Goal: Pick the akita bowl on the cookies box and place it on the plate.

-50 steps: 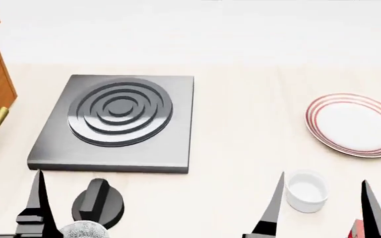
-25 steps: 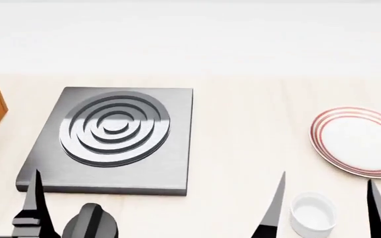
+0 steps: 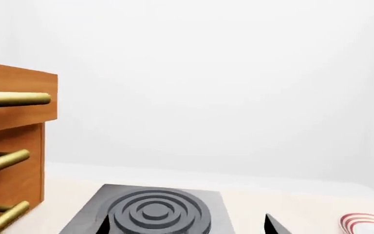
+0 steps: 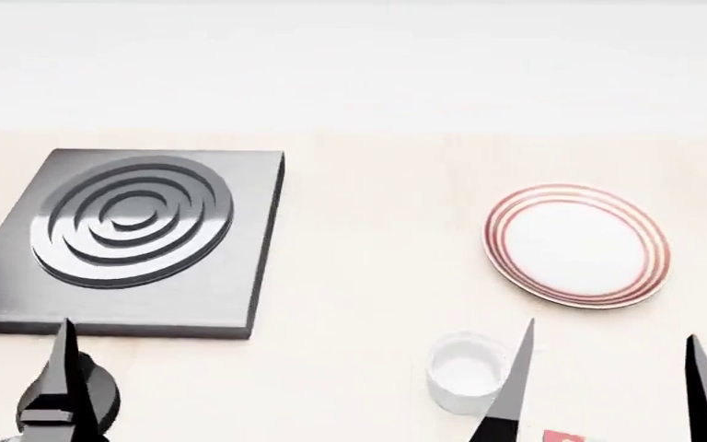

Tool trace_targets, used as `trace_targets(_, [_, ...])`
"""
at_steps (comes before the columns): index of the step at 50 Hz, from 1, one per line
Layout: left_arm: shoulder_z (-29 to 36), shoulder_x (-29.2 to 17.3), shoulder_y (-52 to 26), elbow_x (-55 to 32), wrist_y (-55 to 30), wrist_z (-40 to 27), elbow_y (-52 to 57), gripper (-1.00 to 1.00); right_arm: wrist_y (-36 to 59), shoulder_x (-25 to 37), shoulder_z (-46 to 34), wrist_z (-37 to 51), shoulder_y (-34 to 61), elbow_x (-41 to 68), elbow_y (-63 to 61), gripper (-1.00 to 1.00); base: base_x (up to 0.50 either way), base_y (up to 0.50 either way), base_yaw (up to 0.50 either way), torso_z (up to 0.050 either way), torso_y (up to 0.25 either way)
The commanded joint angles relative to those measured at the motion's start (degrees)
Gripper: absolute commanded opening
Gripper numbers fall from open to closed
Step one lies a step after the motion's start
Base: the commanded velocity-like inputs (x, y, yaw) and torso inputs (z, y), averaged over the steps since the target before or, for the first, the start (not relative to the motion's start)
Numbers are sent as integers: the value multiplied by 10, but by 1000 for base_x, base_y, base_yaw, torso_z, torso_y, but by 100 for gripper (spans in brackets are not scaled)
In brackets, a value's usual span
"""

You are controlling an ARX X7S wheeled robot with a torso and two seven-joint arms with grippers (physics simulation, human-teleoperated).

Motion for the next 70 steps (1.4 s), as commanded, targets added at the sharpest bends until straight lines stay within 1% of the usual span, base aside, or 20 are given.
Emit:
trace_targets(1, [3,-4,1,-3,5,-3,-3,100,1,4,-1,5,0,4,-1,100,-148,-500,0,0,0])
trace_targets(38, [20,-25,-1,-18,4,-22,-2,100,-10,20,-10,4,-7,23,-5,100,-115,-500,0,0,0])
trace_targets(42, [22,-27,-1,-19,7,-24,-4,100,8,21,-12,7,0,24,-1,100,-35,-500,0,0,0])
trace_targets(45, [22,-28,-2,-20,8,-26,-5,100,-12,23,-17,-1,-6,29,4,100,0,0,0,0,0])
trace_targets(50, [22,-30,-2,-24,6,-30,-4,100,-11,21,-15,9,-4,20,2,100,0,0,0,0,0])
trace_targets(53, [22,-31,-3,-26,7,-31,-6,100,-14,22,-21,15,-4,0,6,100,450,-115,0,0,0])
trace_targets(66, [26,-36,-4,-31,6,-39,-8,100,1,28,-23,13,-3,14,-1,100,500,-104,0,0,0])
trace_targets(70, [27,-37,0,-31,29,-31,-13,100,5,30,-25,12,-1,17,0,100,500,-97,0,5,0])
